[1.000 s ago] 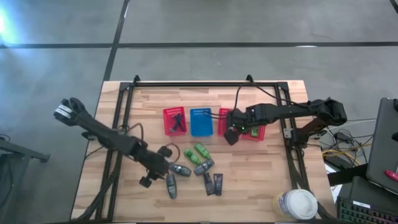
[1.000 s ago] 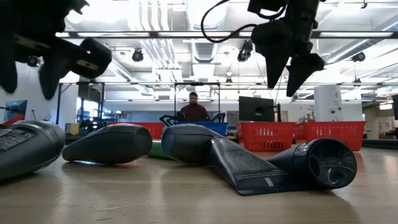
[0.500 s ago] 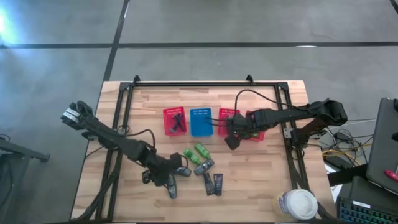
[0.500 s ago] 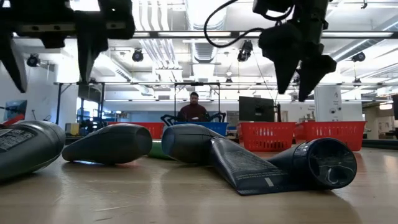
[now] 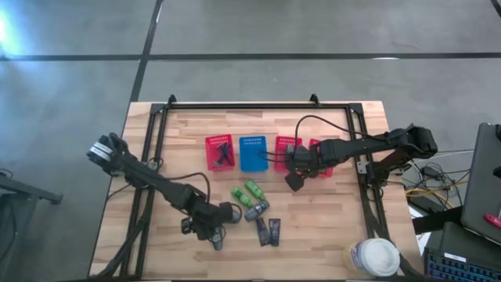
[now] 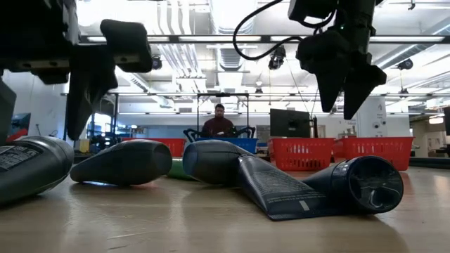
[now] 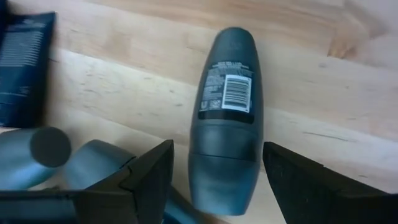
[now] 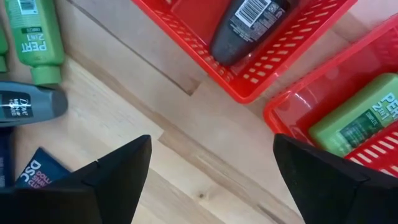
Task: Pick & Place Travel size toiletries
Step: Put the gray deodorant into the middle red bin
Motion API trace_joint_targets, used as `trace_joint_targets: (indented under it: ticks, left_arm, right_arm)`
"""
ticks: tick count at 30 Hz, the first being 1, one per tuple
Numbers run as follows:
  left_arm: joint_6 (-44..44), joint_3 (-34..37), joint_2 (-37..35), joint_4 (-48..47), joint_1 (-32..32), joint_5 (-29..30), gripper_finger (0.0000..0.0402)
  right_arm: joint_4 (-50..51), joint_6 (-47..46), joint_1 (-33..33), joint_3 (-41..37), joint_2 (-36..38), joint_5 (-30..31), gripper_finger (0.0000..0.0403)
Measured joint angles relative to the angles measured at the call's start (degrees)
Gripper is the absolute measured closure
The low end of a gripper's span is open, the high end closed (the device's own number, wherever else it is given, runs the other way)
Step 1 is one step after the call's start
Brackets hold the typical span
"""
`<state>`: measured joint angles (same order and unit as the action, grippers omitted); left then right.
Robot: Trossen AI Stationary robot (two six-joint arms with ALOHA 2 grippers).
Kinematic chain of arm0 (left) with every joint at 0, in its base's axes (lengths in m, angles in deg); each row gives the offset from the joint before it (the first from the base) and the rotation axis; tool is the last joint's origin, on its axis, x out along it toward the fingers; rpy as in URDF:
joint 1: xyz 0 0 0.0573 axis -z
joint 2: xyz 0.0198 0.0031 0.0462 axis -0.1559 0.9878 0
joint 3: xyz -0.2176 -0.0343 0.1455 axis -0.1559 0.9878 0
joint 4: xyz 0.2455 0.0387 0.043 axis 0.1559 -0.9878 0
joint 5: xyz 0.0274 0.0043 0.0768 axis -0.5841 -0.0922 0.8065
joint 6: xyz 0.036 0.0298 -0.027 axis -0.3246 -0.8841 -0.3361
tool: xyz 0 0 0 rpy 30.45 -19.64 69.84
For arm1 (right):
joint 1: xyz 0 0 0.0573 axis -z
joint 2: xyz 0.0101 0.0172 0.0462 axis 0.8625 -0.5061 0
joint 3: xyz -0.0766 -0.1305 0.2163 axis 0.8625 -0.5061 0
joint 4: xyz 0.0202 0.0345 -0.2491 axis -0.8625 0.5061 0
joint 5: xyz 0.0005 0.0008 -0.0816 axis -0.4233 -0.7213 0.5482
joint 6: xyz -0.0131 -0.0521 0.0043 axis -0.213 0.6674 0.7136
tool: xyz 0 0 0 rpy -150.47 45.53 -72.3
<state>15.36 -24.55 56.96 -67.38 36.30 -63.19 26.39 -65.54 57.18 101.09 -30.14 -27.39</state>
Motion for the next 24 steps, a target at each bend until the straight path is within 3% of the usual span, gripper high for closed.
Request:
trace_joint_targets:
  ticks: [13,24]
  left_arm:
    - [-0.1,0.1,4.7,0.2,0.0,0.0,0.0154]
    - [5.6,0.1,4.8,0.2,0.3,-0.1,0.0195]
  right_arm:
    - [0.1,0.2,0.0,0.0,0.0,0.5,0.0071]
    - [-0.1,2.8,0.1,0.0,0.0,1.1,0.0050]
